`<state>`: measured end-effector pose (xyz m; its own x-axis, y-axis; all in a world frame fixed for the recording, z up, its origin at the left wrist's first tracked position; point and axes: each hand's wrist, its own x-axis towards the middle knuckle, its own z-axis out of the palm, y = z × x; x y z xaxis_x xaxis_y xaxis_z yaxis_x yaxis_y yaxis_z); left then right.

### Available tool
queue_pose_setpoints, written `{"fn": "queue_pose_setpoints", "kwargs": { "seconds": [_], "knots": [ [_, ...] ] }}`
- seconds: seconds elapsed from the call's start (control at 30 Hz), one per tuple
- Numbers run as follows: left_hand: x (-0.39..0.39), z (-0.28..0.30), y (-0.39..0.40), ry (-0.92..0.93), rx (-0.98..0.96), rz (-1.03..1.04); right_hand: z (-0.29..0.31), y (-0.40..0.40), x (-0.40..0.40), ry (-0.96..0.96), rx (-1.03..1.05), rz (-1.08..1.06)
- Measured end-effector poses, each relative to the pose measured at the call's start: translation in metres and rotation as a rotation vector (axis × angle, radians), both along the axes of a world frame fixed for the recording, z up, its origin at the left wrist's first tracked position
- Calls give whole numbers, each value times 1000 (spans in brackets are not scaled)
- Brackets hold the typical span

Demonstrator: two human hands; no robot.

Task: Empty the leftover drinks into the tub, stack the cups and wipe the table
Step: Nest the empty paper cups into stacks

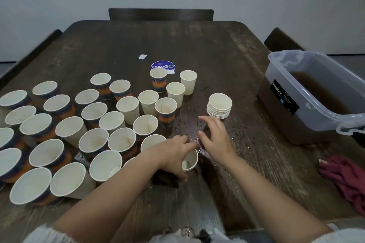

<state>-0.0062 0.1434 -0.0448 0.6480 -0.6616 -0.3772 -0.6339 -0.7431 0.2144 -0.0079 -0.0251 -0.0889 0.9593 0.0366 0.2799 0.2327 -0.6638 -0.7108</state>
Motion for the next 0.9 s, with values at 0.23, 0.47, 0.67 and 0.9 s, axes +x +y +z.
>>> {"fn": "queue_pose_setpoints", "kwargs": {
  "seconds": [0.23, 0.47, 0.67, 0.9],
  "knots": [
    [21, -7, -2, -60, -325, 261, -1, -6, 4, 190, 188, -28],
    [46, 5, -6, -7, -538, 470, 0, 3, 16, 420, 349, 194],
    [64, 6, 1, -16, -688, 564, -9, 12, 32, 383, 310, 21],
    [92, -23, 25, -194, -388, 646, -30, 12, 41, 392, 349, -99]
  ]
}}
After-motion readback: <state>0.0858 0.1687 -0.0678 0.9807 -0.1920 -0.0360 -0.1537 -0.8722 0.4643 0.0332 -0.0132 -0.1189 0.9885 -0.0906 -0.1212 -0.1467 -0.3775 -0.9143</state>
